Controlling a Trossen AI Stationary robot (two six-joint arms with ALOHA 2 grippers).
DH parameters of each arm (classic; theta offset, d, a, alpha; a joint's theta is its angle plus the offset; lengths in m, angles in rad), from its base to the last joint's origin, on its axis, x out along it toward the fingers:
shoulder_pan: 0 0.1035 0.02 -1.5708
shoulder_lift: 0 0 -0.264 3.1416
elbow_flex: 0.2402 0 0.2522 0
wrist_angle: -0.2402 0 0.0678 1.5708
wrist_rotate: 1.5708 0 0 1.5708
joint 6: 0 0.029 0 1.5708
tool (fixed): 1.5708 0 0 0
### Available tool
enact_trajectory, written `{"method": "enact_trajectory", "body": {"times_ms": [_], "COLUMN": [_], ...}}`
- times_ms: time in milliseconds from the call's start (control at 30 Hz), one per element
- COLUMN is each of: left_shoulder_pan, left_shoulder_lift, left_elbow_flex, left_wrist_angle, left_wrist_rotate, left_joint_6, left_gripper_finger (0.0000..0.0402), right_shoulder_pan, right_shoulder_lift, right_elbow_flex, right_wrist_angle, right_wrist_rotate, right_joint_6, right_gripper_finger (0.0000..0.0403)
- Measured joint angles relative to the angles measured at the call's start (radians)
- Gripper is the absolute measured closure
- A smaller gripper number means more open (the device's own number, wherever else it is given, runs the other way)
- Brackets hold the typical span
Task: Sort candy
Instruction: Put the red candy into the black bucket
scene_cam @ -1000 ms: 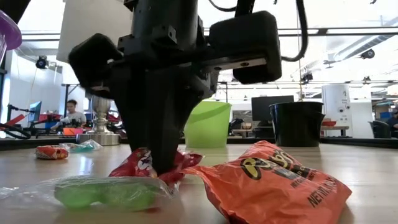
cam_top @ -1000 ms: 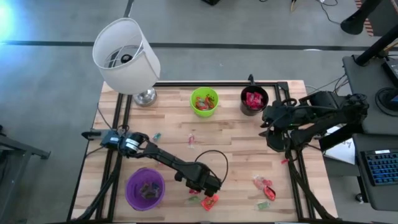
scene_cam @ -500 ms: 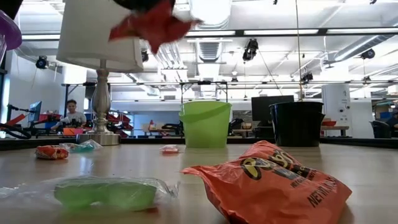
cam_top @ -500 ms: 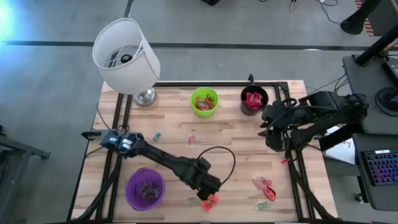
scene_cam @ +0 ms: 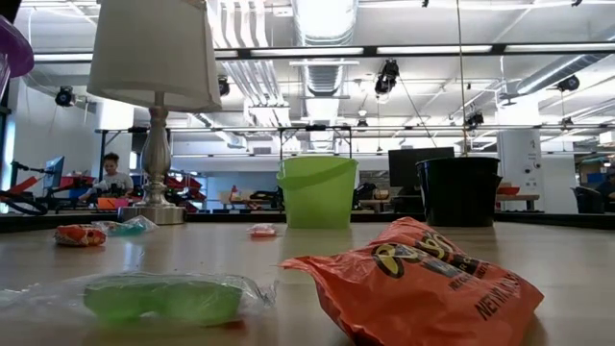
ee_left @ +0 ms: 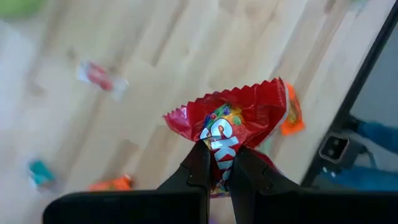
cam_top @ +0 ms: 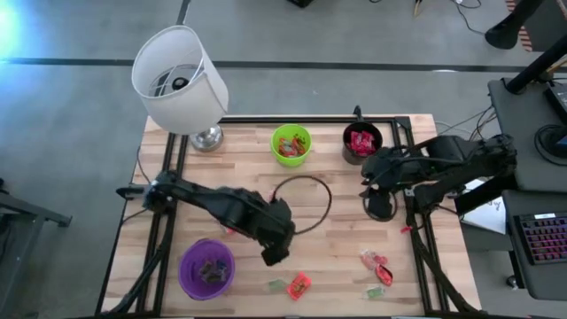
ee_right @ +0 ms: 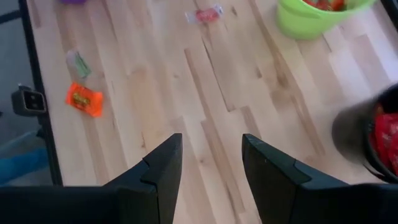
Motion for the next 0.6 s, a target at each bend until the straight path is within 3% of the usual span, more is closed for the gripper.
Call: {"method": "enact_trajectory", "body": {"times_ms": [133, 400, 600], "left_shoulder_pan": [0.019, 0.034, 0.034], "left_shoulder_lift": [-0.06, -0.135, -0.161], "left_elbow_flex": [0.0, 0.0, 0.0], "left_wrist_angle": [0.0, 0.001, 0.029], "left_wrist_rotate": [-0.057, -0.257, -0.39], "left_joint_6": [0.092, 0.193, 0.278], "left_gripper_finger": [0.0394, 0.0394, 0.0394], "right_shoulder_pan": [0.001, 0.027, 0.023], "right_shoulder_lift": [0.036, 0.064, 0.128], "right_elbow_flex": [0.0, 0.0, 0.0], "right_wrist_angle": [0.121, 0.659, 0.858], "right_wrist_rotate": [-0.008, -0.009, 0.0], "right_joint_6": [-0.003, -0.084, -0.113], "right_gripper_finger": [0.0253, 0.0277, 0.0268]}}
